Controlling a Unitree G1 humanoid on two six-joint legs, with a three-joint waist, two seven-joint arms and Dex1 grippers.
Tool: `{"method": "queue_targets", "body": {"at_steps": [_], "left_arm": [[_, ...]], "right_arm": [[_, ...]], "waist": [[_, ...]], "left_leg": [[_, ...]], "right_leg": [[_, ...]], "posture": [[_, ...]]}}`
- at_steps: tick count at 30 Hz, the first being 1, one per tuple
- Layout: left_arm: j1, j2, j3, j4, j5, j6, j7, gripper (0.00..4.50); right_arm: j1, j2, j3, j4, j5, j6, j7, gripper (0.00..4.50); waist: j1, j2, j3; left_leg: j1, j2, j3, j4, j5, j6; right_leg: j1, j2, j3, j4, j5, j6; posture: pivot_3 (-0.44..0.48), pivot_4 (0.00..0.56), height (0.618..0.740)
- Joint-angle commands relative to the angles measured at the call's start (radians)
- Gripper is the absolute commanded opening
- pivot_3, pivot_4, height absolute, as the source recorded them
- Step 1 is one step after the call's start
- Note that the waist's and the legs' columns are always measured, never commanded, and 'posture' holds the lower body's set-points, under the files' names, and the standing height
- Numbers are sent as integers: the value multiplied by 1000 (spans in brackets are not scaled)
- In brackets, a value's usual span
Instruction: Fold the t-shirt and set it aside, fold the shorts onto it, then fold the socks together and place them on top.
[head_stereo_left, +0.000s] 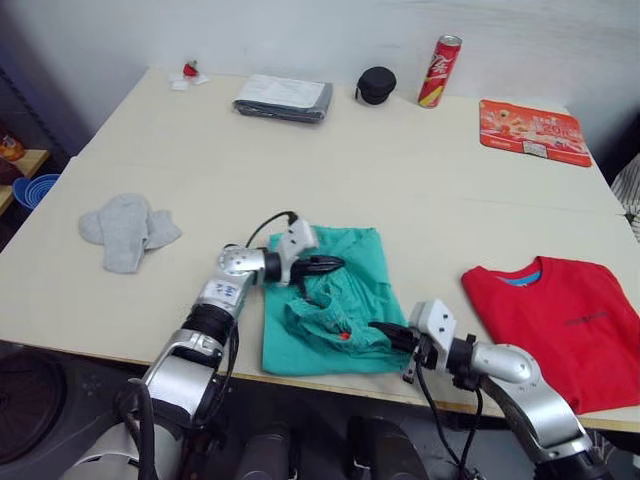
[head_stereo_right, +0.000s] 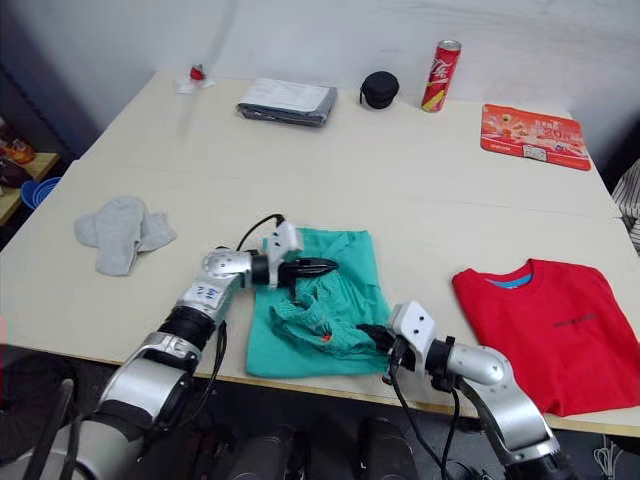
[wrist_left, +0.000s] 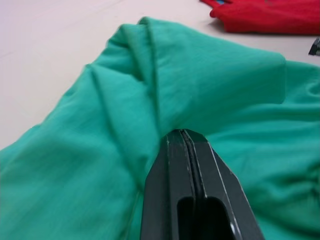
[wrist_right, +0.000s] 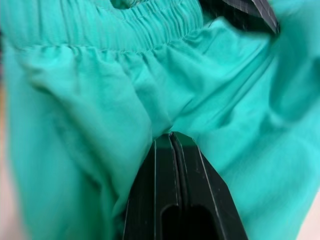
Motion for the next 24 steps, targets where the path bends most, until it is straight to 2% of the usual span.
{"method": "queue_targets", "body": {"at_steps": [1,4,8,11,14,19,24], "left_arm": [[10,30,45,-212,-143,83,-171,0],[31,44,35,-400,-199,202,-193,0],[69,31,-7,-589,-220,336,-144,0],[150,69,-102,-571,-85,263,-144,0],[203,81,-139,-529,-20,214,-121,0],[280,76,-146,-418,56,155,-39,0],[308,102,-116,-310,60,73,-30,0]], "right_arm": [[-48,6,-86,-121,170,85,7,17],[-128,12,-129,-109,240,148,-15,17],[-222,36,-130,-11,189,161,-70,17],[-279,63,-45,160,36,87,-103,17],[-325,107,-21,290,-52,3,-133,17],[-386,166,-55,469,-90,-107,-141,17],[-377,142,-137,501,-39,-77,-137,17]], "waist": [[-4,1,1],[-8,1,1],[-8,1,1],[-9,2,0],[-13,3,1],[-14,5,2],[-13,8,-1]], "left_leg": [[-1,0,0,1,0,0],[-1,0,-2,5,0,1],[-1,0,-4,5,-1,1],[-1,-1,-4,4,-1,1],[-1,-1,-1,3,-1,1],[-1,-1,-1,5,0,1],[1,-1,-1,5,0,1]], "right_leg": [[0,0,0,0,0,0],[2,-1,-1,0,0,0],[3,-1,-2,0,0,0],[3,-1,-2,0,0,0],[1,0,-1,1,0,0],[1,0,0,3,0,0],[3,-1,0,3,0,0]], "posture": [[0,150,740],[0,150,740],[0,150,740],[0,150,740],[0,150,740],[0,150,740],[0,150,740]]}}
